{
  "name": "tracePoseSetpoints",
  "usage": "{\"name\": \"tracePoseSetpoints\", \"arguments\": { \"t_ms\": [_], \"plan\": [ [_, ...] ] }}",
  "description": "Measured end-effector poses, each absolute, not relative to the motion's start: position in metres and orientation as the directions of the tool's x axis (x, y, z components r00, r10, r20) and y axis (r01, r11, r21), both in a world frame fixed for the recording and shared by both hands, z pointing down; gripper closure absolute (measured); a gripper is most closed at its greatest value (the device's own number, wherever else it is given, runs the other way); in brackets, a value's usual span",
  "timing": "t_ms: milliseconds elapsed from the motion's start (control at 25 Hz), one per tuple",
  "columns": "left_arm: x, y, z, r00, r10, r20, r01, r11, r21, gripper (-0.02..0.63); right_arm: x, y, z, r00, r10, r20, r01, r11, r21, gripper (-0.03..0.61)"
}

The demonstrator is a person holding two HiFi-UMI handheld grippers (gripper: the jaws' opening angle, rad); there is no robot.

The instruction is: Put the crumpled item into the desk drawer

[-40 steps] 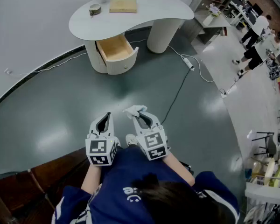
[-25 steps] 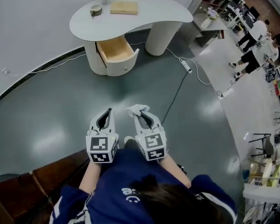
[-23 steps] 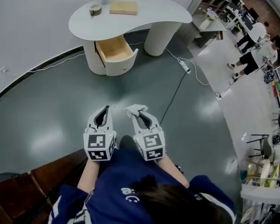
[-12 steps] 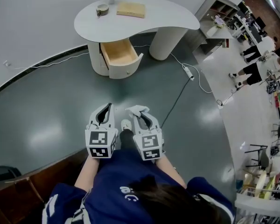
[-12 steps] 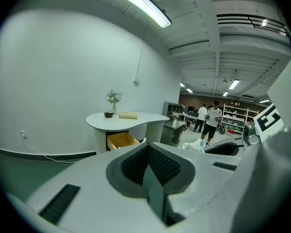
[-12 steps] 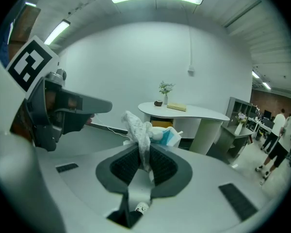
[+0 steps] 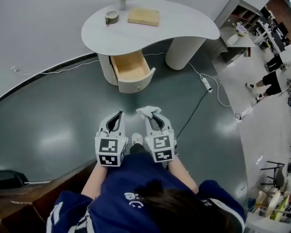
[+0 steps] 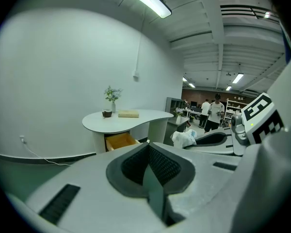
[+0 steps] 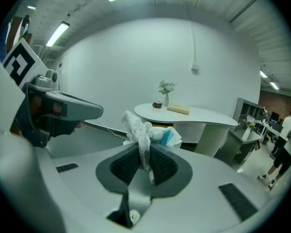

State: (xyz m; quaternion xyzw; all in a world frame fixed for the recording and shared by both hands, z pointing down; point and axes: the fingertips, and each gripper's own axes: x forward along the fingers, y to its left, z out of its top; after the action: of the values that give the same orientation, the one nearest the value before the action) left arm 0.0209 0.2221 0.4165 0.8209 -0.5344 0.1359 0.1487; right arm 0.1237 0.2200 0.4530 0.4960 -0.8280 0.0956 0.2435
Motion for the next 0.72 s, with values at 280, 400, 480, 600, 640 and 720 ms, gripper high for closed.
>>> {"name": "tracePoseSetpoints", "arguments": {
  "t_ms": [280,400,480,600,640,720],
  "plan": [
    [0.035,0.175,0.419,0.346,-0.857,0.383,-0.937,-0.333,0.102,0.611,0.134,0.175,0.459,-0.439,-0.735,0.517,-0.829,0.554,0.084,0.514],
    [0.047,0.164,0.424,0.334,-0.857,0.392,-0.942,-0.315,0.113,0.609,0.144,0.162,0.461,-0.461,-0.718,0.521,-0.812,0.578,0.078,0.514],
    [0.055,0.157,0.425,0.329,-0.859,0.391,-0.944,-0.308,0.117,0.61,0.151,0.152,0.463,-0.47,-0.71,0.524,-0.805,0.589,0.075,0.514],
    [0.062,0.152,0.427,0.319,-0.864,0.39,-0.948,-0.297,0.115,0.609,0.158,0.139,0.467,-0.473,-0.702,0.532,-0.798,0.597,0.078,0.514],
    [0.063,0.151,0.428,0.315,-0.864,0.392,-0.949,-0.293,0.116,0.609,0.159,0.137,0.468,-0.475,-0.699,0.534,-0.797,0.599,0.076,0.514],
    [0.065,0.148,0.431,0.31,-0.864,0.397,-0.951,-0.286,0.12,0.611,0.161,0.134,0.469,-0.483,-0.692,0.536,-0.794,0.604,0.064,0.514]
  ]
}}
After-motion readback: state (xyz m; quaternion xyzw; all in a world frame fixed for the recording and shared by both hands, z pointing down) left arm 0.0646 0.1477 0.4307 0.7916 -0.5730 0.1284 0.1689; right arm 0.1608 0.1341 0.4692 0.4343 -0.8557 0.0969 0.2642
